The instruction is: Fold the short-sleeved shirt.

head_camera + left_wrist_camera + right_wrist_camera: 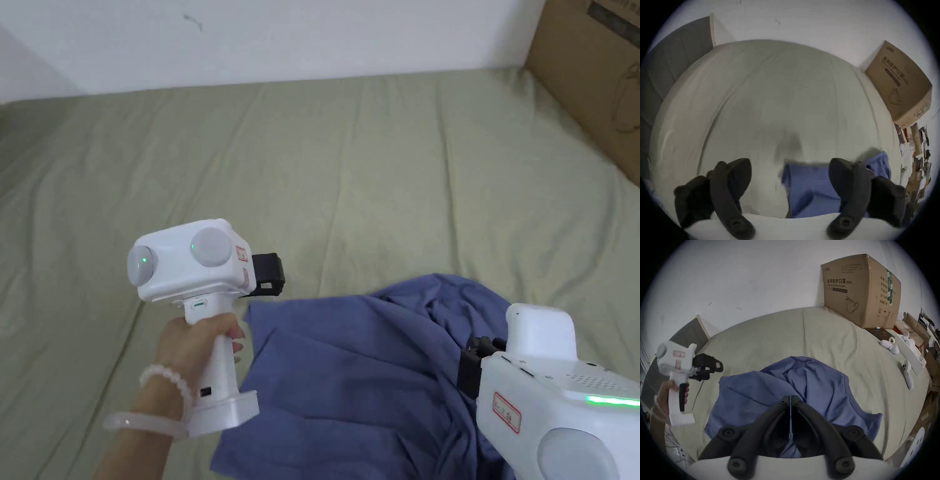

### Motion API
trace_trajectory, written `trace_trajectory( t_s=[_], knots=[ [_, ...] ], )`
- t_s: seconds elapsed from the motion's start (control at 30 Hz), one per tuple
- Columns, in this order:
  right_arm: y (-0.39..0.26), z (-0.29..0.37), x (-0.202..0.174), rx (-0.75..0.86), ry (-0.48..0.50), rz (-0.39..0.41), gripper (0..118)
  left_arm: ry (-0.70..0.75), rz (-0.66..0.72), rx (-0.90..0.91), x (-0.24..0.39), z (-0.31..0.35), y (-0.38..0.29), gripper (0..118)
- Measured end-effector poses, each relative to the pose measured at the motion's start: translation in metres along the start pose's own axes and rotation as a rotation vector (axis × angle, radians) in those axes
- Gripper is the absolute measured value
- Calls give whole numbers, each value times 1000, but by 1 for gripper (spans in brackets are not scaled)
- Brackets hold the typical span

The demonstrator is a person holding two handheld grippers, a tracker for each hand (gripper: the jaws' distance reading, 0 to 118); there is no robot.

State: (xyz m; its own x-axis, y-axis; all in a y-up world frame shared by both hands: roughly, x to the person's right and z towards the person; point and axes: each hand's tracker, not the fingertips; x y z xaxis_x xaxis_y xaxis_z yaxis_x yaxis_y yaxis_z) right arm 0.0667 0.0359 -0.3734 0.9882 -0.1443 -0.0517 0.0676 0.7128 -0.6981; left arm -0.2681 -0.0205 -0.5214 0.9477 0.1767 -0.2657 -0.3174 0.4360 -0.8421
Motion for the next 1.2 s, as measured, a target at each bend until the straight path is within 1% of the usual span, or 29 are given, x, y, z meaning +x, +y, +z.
trace_trajectory(
  t_s=[0.03, 0.1, 0.17, 0.2, 0.23, 0.27, 0.3, 0.33, 0.43, 0.47, 0.53, 0.57, 0.6, 0.63, 0.67, 0.7, 0.73, 0.77, 0.8, 0.87, 1.0, 1.07, 1.1, 1.13, 1.17, 1.2],
  knots=[
    [-1, -3, 1, -9, -6, 5, 2, -2, 13, -44, -2, -14, -2, 88],
    [-5, -8, 5, -26, -19, 10, 2, -17, 23, -108, -1, -29, -11, 87],
    [-8, -13, 10, -45, -25, 3, 2, 28, -97, -18, 4, -33, -26, 81],
    [-10, -15, 12, -53, -29, -2, 2, 51, -121, -20, 13, -19, -27, 78],
    [-11, -16, 14, -56, -32, -6, 2, 62, -109, 2, 12, -15, -29, 73],
    [-12, -17, 17, -61, -35, -13, 2, 63, -114, 14, 12, -12, -31, 52],
    [-11, -18, 20, -66, -34, -19, 2, 71, -130, 16, 14, -9, -23, 28],
    [-10, -18, 22, -66, -32, -24, 2, 92, -145, 10, 15, -8, -20, 8],
    [2, -15, 31, -52, -26, -47, 2, 73, -139, 18, 10, 0, -27, 8],
    [10, -15, 35, -39, -29, -52, 2, 67, -132, 27, 13, 8, -20, 8],
    [32, -21, 44, -39, -3, -39, 2, 56, -125, 36, 10, 17, -20, 7],
    [46, -26, 46, -42, 28, -13, 3, 44, -121, 40, 9, 22, -20, 7],
    [59, -30, 47, -14, 43, 13, 8, 34, -120, 46, 15, 36, -15, 7],
    [71, -36, 49, 0, 48, 24, 37, 0, -113, 52, 14, 41, -16, 7],
    [88, -45, 49, 2, 45, 37, 69, -4, -119, 56, 14, 47, -17, 7],
    [99, -57, 51, -9, 3, 83, 99, -4, -131, 63, 16, 52, -19, 7],
    [110, -69, 52, 0, -1, 97, 114, -1, -144, 76, 21, 59, -15, 7],
    [120, -84, 53, -6, -10, 111, 114, -2, -153, 82, 22, 63, -15, 7],
    [128, -96, 50, -59, -4, 117, 114, -7, -154, 81, 21, 66, -15, 7],
    [133, -124, 51, -127, 27, 114, 114, -18, -148, 81, 22, 68, -12, 7],
    [117, -174, 43, -277, 42, 153, 112, -28, -137, 75, 19, 68, -10, 7],
    [99, -196, 40, -385, 16, 179, 91, -23, -148, 71, 19, 66, -10, 7],
    [91, -202, 38, -410, -11, 205, 91, -17, -152, 60, 17, 64, -10, 7],
    [89, -200, 37, -379, -30, 206, 86, -15, -150, 52, 17, 60, -8, 7],
    [96, -188, 35, -338, -14, 182, 76, -18, -149, 50, 15, 61, -9, 7],
    [102, -182, 34, -331, -8, 168, 69, -21, -149, 49, 14, 61, -9, 7]
  ],
)
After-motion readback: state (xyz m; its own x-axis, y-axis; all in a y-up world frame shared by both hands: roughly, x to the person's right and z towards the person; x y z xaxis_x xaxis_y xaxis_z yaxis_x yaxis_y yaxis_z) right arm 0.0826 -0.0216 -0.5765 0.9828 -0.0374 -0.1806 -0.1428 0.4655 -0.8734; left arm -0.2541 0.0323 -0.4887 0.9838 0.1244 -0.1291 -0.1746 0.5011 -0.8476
